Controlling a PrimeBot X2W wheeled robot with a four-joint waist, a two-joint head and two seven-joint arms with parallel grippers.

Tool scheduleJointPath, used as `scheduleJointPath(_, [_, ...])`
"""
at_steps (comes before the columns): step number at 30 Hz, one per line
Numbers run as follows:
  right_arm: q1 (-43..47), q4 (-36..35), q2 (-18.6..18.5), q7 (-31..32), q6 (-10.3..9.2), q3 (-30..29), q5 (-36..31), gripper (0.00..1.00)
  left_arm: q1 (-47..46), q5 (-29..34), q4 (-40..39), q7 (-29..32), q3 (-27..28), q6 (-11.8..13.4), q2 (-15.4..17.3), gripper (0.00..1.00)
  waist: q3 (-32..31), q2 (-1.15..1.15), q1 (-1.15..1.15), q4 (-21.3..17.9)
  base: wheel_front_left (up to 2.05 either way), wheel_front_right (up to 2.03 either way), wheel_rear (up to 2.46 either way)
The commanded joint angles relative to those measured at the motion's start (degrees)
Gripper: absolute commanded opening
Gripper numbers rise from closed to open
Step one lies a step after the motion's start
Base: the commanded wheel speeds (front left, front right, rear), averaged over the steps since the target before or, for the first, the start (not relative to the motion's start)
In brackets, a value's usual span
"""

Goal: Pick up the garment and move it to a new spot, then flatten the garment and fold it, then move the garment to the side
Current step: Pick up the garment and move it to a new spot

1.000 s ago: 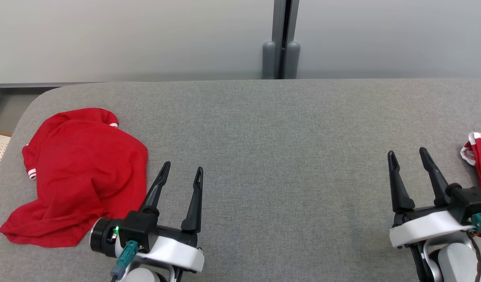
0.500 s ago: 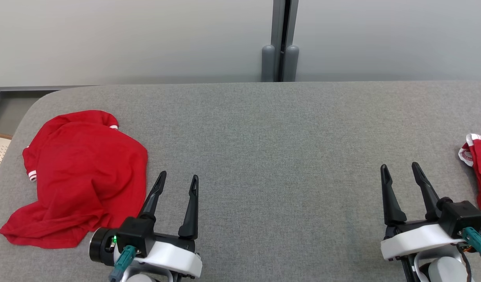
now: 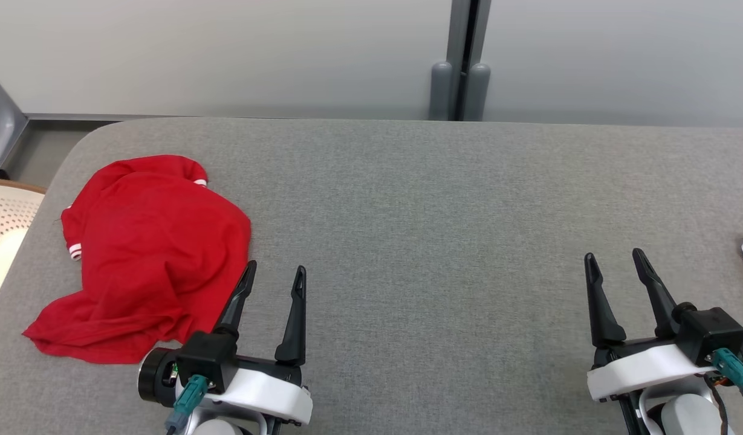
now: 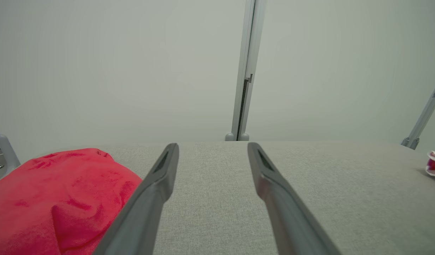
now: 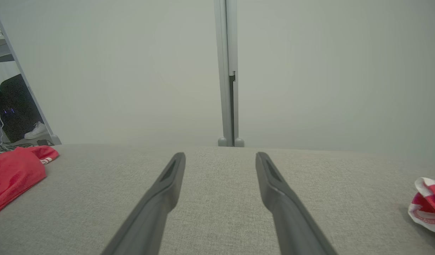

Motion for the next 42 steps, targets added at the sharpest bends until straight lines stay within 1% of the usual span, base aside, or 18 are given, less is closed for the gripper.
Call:
scheduleJointPath(1, [-0.28, -0.06, -0.54, -0.34, -0.02, 0.21, 0.39, 1.0, -0.83, -0.19, -0.07, 0.01, 0.26, 0.26, 0.24, 1.0, 0.26, 0.0, 0.0, 1.46, 0.0, 0.0, 0.0])
scheduleJointPath(14, [-0.9, 0.54, -1.11, -0.34, -0.02, 4.13, 1.06, 1.0, -0.26, 0.11, -0.68, 0.01, 1.43, 0.61, 0.23, 1.0, 0.51, 0.0, 0.0, 10.7, 0.0, 0.0, 0.0])
scheduleJointPath(26, [-0.42, 2.03, -0.79, -0.34, -0.02, 7.64, 2.2, 1.0, 1.4, 0.48, 0.03, 0.01, 3.37, 0.45, 0.24, 1.0, -0.41, 0.0, 0.0, 17.49, 0.0, 0.0, 0.0])
scheduleJointPath(34, [-0.4, 3.02, -0.43, -0.34, -0.02, 9.27, 2.82, 1.0, 2.28, 0.96, 0.45, 0.01, 4.29, -0.13, 0.22, 1.0, -1.19, 0.0, 0.0, 19.73, 0.0, 0.0, 0.0])
scheduleJointPath(36, [-0.44, 3.1, -0.44, -0.34, -0.02, 9.35, 2.86, 1.0, 2.39, 0.76, 0.37, 0.01, 4.51, -0.1, 0.23, 1.0, -1.25, 0.0, 0.0, 19.87, 0.0, 0.0, 0.0])
scheduleJointPath(38, [-0.55, 3.14, -0.52, -0.34, -0.02, 9.57, 2.94, 1.0, 2.64, -0.76, 0.49, 0.01, 4.9, 0.12, 0.23, 1.0, -1.19, 0.0, 0.0, 19.8, 0.0, 0.0, 0.0])
scheduleJointPath(42, [-0.95, 3.18, -1.0, -0.34, -0.02, 9.78, 3.17, 1.0, 2.15, -1.33, 0.46, 0.01, 5.38, 0.31, 0.23, 1.0, -0.64, 0.0, 0.0, 19.01, 0.0, 0.0, 0.0])
